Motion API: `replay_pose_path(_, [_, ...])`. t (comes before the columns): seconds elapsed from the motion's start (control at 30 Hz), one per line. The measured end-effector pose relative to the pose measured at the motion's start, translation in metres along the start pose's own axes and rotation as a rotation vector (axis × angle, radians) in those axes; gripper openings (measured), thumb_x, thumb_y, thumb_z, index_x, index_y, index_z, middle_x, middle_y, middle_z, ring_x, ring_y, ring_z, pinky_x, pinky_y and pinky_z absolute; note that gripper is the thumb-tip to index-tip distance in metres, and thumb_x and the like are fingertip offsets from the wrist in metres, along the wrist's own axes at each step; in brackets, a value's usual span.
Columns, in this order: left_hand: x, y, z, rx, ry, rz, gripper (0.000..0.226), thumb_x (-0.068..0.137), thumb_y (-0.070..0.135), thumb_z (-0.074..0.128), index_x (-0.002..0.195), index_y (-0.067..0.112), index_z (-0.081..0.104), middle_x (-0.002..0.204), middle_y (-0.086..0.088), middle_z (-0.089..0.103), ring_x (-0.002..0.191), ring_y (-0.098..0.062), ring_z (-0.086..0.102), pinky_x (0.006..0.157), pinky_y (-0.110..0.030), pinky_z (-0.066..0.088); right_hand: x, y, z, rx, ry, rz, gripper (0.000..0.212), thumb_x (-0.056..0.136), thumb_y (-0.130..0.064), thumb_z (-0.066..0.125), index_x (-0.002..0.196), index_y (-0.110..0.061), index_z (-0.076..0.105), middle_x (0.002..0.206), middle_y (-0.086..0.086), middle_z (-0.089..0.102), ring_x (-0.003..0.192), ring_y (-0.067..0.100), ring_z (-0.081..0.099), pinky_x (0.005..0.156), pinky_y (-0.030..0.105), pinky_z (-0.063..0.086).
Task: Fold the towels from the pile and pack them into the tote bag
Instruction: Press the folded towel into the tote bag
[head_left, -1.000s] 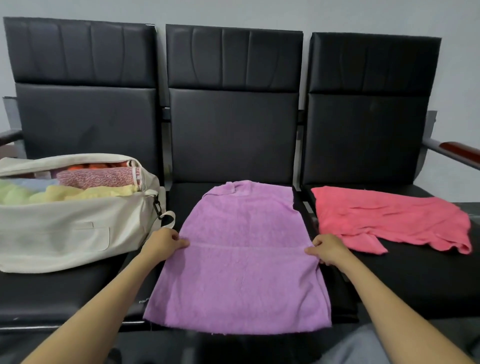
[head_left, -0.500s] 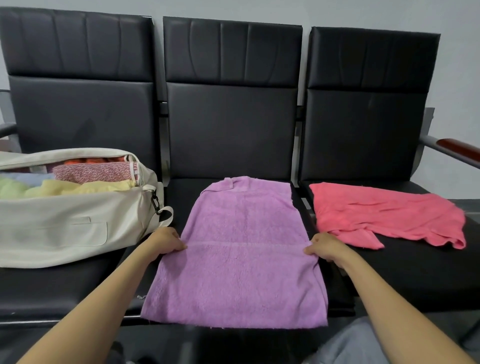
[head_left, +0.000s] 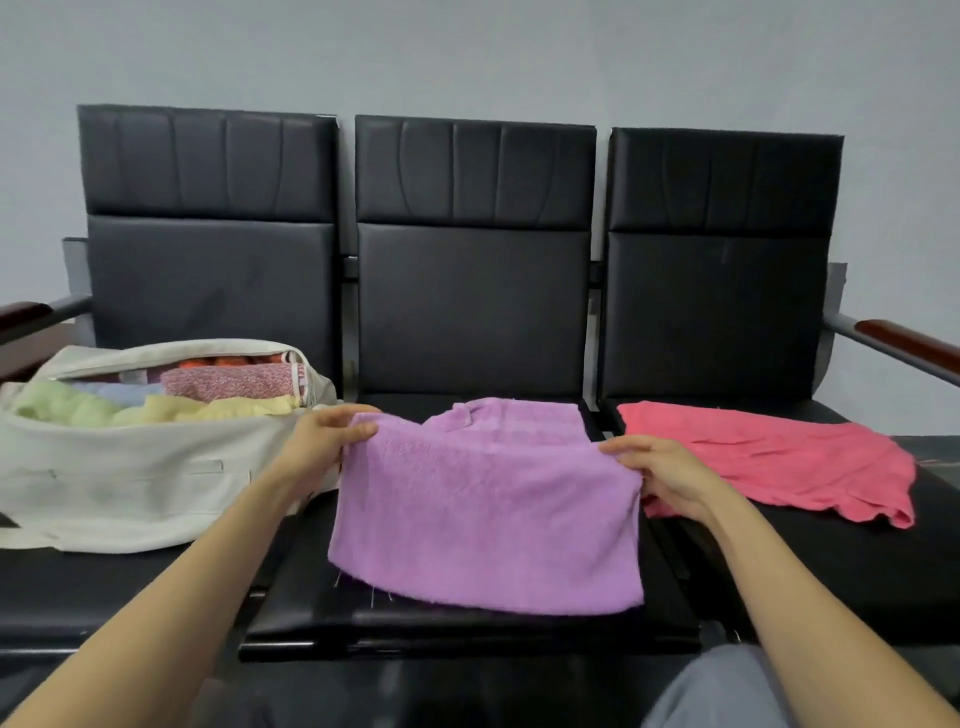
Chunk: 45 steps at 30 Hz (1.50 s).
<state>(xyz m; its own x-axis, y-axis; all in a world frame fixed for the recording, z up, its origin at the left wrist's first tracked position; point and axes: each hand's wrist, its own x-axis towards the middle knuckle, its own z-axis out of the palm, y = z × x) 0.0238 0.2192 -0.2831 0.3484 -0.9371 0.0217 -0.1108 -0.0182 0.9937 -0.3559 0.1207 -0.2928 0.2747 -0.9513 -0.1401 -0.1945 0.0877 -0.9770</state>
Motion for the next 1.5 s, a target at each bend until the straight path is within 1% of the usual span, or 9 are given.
replay_pose_path(0.2, [0.000,0.119,-0.019,-0.103,0.124,0.289,0.032,0.084,-0.004,0.065,0.112,0.009,0.066,0.089,0.000,0.067,0.072,-0.005,0.061,0.058,-0.013,0.051,-0.014,-0.124,-0.009,0.126,0.136,-0.393,0.039,0.091,0.011,0.045,0.113,-0.015,0.064,0.102,0.002,0.066,0.085,0.010,0.060,0.073,0.020,0.049])
replay_pose_path(0.47, [-0.021,0.206,-0.037,-0.152,0.176,0.488,0.024,0.082,0.003,0.071,0.103,0.014,0.071,0.096,0.000,0.068,0.087,-0.009,0.062,0.078,-0.021,0.050,-0.051,-0.215,-0.009,0.089,0.252,-0.653,0.035,0.094,-0.001,0.049,0.121,-0.018,0.063,0.113,-0.007,0.060,0.106,0.009,0.057,0.087,0.025,0.050])
replay_pose_path(0.73, [-0.021,0.216,-0.042,-0.116,0.215,0.459,0.031,0.083,0.006,0.071,0.114,0.009,0.068,0.101,-0.001,0.067,0.089,-0.012,0.062,0.076,-0.023,0.051,-0.045,-0.225,-0.007,0.098,0.218,-0.574,0.035,0.093,0.001,0.049,0.121,-0.015,0.064,0.118,0.002,0.060,0.108,0.016,0.057,0.090,0.029,0.050])
replay_pose_path(0.9, [-0.014,0.212,-0.042,-0.204,0.045,0.337,0.039,0.087,0.020,0.069,0.123,0.007,0.062,0.109,-0.006,0.068,0.088,-0.014,0.065,0.072,-0.028,0.052,-0.035,-0.224,-0.007,0.217,0.109,-0.396,0.034,0.098,-0.020,0.053,0.131,-0.017,0.057,0.123,0.001,0.059,0.111,0.017,0.056,0.095,0.039,0.047])
replay_pose_path(1.03, [-0.007,0.210,-0.042,-0.217,0.080,0.343,0.043,0.087,0.002,0.064,0.130,0.007,0.058,0.113,-0.006,0.064,0.093,-0.015,0.063,0.086,-0.032,0.053,-0.029,-0.227,-0.010,0.319,0.134,-0.372,0.037,0.093,0.001,0.054,0.128,-0.009,0.057,0.116,0.008,0.063,0.105,0.019,0.062,0.089,0.036,0.050])
replay_pose_path(1.17, [-0.007,0.208,-0.042,-0.124,0.137,0.381,0.040,0.078,-0.007,0.070,0.114,0.012,0.067,0.108,-0.009,0.064,0.096,-0.019,0.062,0.095,-0.030,0.050,-0.026,-0.227,-0.010,0.298,0.140,-0.437,0.043,0.083,0.014,0.059,0.120,-0.006,0.062,0.115,0.010,0.062,0.105,0.020,0.062,0.077,0.025,0.055])
replay_pose_path(1.3, [-0.004,0.194,-0.043,0.143,0.367,0.435,0.015,0.076,0.007,0.077,0.079,0.021,0.073,0.093,-0.008,0.070,0.091,-0.015,0.061,0.092,-0.027,0.049,-0.022,-0.219,-0.008,0.105,0.230,-0.471,0.028,0.084,0.016,0.055,0.088,-0.009,0.067,0.098,0.008,0.064,0.095,0.019,0.062,0.076,0.024,0.055])
replay_pose_path(1.4, [-0.003,0.188,-0.037,0.250,0.422,0.440,0.011,0.078,0.016,0.078,0.087,0.019,0.074,0.090,-0.004,0.068,0.090,-0.013,0.060,0.087,-0.023,0.046,-0.014,-0.208,-0.009,-0.074,0.313,-0.458,0.028,0.087,0.010,0.054,0.076,-0.012,0.067,0.090,0.007,0.065,0.093,0.023,0.062,0.084,0.037,0.056])
replay_pose_path(1.5, [0.001,0.184,-0.035,0.169,0.410,0.374,0.014,0.077,0.017,0.078,0.090,0.019,0.073,0.094,-0.002,0.069,0.097,-0.016,0.063,0.094,-0.027,0.048,-0.009,-0.206,-0.008,-0.161,0.345,-0.421,0.025,0.090,0.004,0.054,0.079,-0.014,0.068,0.097,0.010,0.067,0.094,0.024,0.063,0.084,0.038,0.054])
